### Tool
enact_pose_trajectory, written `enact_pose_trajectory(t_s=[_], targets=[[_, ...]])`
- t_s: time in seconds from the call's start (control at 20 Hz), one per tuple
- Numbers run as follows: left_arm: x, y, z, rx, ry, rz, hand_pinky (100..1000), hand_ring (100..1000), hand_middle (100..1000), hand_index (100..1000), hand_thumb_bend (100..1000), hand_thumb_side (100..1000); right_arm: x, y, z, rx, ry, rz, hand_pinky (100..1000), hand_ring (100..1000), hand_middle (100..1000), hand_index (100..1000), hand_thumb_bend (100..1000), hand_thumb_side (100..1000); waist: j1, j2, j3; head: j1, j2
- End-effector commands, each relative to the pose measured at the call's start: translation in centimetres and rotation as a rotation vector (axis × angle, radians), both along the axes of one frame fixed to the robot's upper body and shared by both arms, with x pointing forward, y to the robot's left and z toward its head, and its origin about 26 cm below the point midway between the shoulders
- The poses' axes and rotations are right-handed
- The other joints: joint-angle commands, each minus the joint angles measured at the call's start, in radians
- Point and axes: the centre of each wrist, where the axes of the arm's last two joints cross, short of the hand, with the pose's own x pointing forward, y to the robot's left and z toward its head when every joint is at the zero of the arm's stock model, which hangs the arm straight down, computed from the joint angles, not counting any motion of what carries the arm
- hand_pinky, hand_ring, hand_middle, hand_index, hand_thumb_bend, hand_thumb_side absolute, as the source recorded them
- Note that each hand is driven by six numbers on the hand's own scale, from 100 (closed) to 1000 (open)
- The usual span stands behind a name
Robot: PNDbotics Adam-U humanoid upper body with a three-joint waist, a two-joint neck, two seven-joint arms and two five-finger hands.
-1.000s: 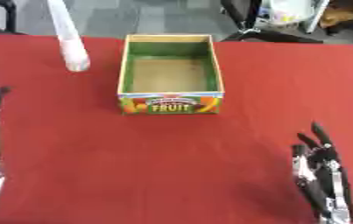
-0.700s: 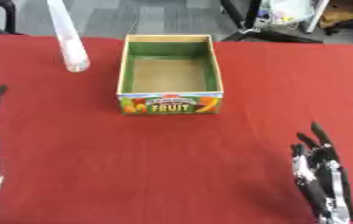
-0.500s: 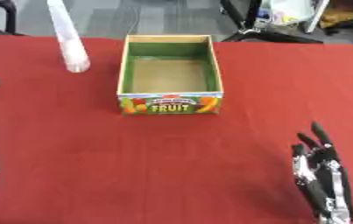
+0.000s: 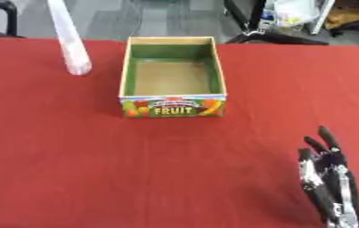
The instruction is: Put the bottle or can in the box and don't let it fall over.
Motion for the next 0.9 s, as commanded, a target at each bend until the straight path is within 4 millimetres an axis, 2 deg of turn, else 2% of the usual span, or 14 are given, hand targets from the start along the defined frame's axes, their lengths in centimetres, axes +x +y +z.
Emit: enact_pose_trajectory(t_s=[0.05, 0.15, 0.25, 0.4, 0.55, 0.7, 0.9], targets=[[1.5, 3.5, 4.3, -0.083, -0.088, 0.063, 810, 1000, 913, 866, 845, 646, 0.2, -0.5, 0.4, -0.027, -0.011, 0.008, 794, 895, 1000, 949, 100, 470, 0.004, -0.016, -0.009, 0.003, -0.007], [3.9, 6.2, 5.3, -0.182, -0.068, 0.108, 812, 1000, 935, 868, 846, 651, 0.2, -0.4, 0.4, -0.028, -0.01, 0.015, 794, 895, 1000, 949, 100, 470, 0.007, -0.016, -0.023, 0.008, -0.007], [6.4, 8.9, 4.5, -0.284, 0.023, 0.156, 818, 1000, 975, 874, 850, 660, 0.2, -0.3, 0.4, -0.028, -0.01, 0.022, 794, 895, 1000, 949, 100, 470, 0.011, -0.016, -0.034, 0.011, -0.007], [9.0, 12.5, 1.1, -0.421, 0.216, 0.208, 824, 1000, 1000, 878, 857, 671, 0.4, -0.1, 0.6, -0.03, -0.015, 0.033, 794, 895, 1000, 949, 100, 470, 0.015, -0.015, -0.052, 0.01, -0.013], [10.0, 15.2, -3.4, -0.461, 0.471, 0.266, 830, 1000, 1000, 884, 880, 685, 0.5, -0.1, 0.7, -0.033, -0.017, 0.04, 794, 895, 1000, 949, 100, 470, 0.018, -0.016, -0.063, 0.011, -0.021], [11.0, 15.7, -6.8, -0.439, 0.687, 0.256, 831, 1000, 1000, 887, 912, 691, 0.5, 0.0, 0.6, -0.033, -0.015, 0.046, 794, 895, 1000, 949, 100, 470, 0.018, -0.017, -0.066, 0.015, -0.021], [12.1, 14.4, -9.3, -0.339, 0.857, 0.165, 834, 1000, 1000, 898, 943, 693, 0.5, 0.1, 0.6, -0.032, -0.016, 0.053, 794, 895, 1000, 949, 100, 470, 0.016, -0.018, -0.07, 0.02, -0.02]])
